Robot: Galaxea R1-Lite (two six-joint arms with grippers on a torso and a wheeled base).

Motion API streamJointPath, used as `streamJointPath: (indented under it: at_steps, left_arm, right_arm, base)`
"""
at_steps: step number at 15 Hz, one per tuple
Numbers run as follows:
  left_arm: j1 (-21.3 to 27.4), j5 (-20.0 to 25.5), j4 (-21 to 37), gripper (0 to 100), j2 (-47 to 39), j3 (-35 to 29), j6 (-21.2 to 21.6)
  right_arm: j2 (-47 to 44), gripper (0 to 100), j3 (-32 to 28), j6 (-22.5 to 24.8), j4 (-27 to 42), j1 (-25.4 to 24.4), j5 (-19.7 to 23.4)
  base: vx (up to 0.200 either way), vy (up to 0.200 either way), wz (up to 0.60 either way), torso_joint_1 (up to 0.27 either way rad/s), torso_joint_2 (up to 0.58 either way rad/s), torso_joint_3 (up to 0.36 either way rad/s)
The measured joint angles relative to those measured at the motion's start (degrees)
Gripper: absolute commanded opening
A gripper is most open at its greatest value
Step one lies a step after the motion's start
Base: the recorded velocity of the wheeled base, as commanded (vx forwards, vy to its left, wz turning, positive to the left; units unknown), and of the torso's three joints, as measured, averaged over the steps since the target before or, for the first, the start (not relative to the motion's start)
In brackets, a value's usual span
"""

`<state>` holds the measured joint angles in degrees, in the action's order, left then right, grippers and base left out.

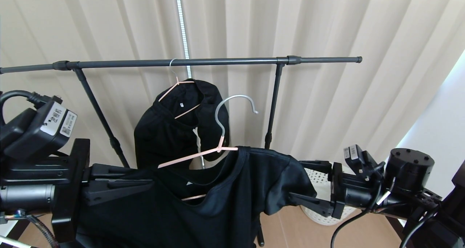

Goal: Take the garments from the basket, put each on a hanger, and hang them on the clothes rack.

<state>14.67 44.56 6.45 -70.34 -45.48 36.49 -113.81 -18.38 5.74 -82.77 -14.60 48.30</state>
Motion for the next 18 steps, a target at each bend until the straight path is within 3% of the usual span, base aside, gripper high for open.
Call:
streamJointPath:
  at_steps: [3, 7, 10, 18]
  left_arm:
    - [-0.1, 0.0, 0.0, 0, 1.2, 0.2, -0.3]
    - [-2.0, 0.0, 0.0, 0, 2.3, 0.8, -0.7]
    - [-3.8, 0.0, 0.0, 0, 3.1, 0.9, -4.2]
    - [-6.8, 0.0, -0.1, 0, 3.6, 0.7, -7.4]
  right_arm:
    - [-1.3, 0, -1.2, -0.2, 0.0, 0.3, -3.0]
    - [-1.0, 0, -2.2, -0.2, 0.0, 3.2, -3.2]
    - [-0.8, 0, -3.3, -0.2, 0.0, 5.7, -3.1]
    - [-0.5, 0, -4.0, -0.3, 0.2, 8.0, -3.1]
  base:
    - [0.000, 0.000, 0.00, 0.000, 0.00, 0.000]
    - [0.000, 0.000, 0.00, 0.000, 0.00, 0.000]
    - [0.000, 0.000, 0.00, 0.000, 0.00, 0.000]
    - [0.000, 0.000, 0.00, 0.000, 0.00, 0.000]
